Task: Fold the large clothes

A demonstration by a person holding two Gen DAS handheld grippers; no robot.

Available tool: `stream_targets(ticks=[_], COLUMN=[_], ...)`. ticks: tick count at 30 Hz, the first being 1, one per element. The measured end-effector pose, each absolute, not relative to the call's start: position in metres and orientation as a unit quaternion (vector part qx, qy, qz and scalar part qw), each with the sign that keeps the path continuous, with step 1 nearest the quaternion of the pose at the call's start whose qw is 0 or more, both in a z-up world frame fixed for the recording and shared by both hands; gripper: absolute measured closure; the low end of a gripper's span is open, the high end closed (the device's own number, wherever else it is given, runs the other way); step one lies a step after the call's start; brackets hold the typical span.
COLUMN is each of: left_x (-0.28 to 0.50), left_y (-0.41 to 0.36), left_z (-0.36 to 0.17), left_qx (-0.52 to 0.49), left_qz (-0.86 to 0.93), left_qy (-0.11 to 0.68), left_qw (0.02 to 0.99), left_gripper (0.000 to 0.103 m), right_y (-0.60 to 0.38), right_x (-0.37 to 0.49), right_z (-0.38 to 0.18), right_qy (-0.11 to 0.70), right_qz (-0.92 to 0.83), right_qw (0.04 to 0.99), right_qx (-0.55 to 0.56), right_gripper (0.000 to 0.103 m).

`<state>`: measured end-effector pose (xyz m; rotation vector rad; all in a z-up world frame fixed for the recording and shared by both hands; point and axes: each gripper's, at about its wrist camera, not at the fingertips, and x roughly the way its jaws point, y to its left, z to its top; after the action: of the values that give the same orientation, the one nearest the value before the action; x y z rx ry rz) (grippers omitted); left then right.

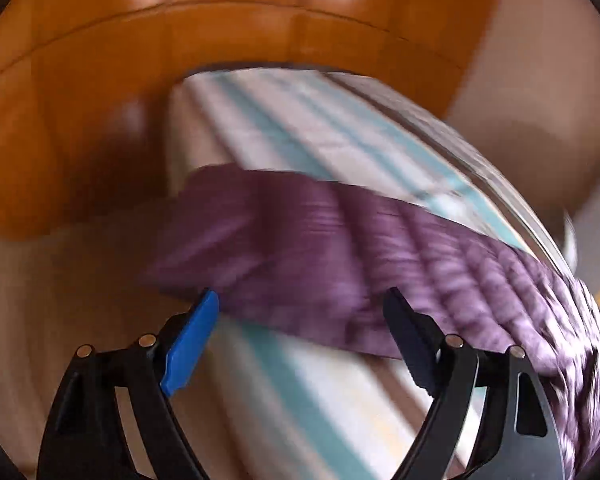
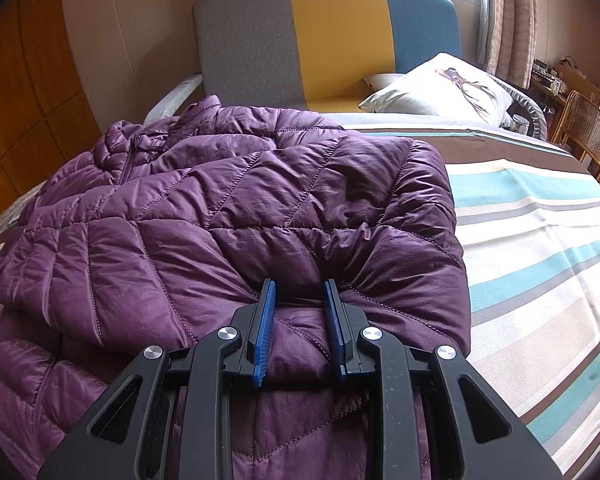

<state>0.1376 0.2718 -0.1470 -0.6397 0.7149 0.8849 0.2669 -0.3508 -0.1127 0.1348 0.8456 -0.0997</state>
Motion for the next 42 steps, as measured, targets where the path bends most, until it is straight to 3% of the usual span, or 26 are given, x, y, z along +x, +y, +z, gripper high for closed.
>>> stream_targets(ticks=[5,7,10,12,13,17,28,42], left_x=[0.122,0.119,0.121,0.121,0.124,0.135,0.201,0.274], left_y=[0.302,0.31,0.317,0.316,0.315,0.303,0.22,0.056], left_z=[-0.171,-0.176,-0.18,-0.179,-0.177,-0.155,-0.095,-0.068], left_qx=[-0.383,-0.415,-0.444,-0.449,-0.445,-0.396,-0.243,-0.129], left_qz=[0.395,0.387,0.403,0.402,0.397,0.408,0.322,0.129], left_qy=[0.31,0.284,0.263,0.25,0.247,0.224,0.19,0.23], left_qw=[0.775,0.773,0.756,0.758,0.764,0.792,0.895,0.956], left_gripper=[0.02,0.026,0.047,0.075,0.082,0.095,0.098,0.098], right_y=[-0.351,-0.351,-0.351,-0.351,-0.351,-0.351,-0.353,-0.354], right_x=[0.267,0.267,0.267,0.267,0.267,0.267,0.267,0.268], right_z=[-0.113,-0.112,-0.113,-0.113,-0.113,-0.113,-0.112,-0.113], right_qy=[0.41,0.409,0.41,0.409,0.409,0.409,0.408,0.407], right_qz=[-0.048,-0.049,-0.048,-0.048,-0.048,-0.048,-0.045,-0.043], right_qw=[0.909,0.909,0.909,0.909,0.909,0.909,0.909,0.909], right_qx=[0.065,0.065,0.065,0.066,0.066,0.067,0.073,0.077], right_gripper=[0.079,0.079,0.079,0.079,0.079,0.079,0.079,0.079])
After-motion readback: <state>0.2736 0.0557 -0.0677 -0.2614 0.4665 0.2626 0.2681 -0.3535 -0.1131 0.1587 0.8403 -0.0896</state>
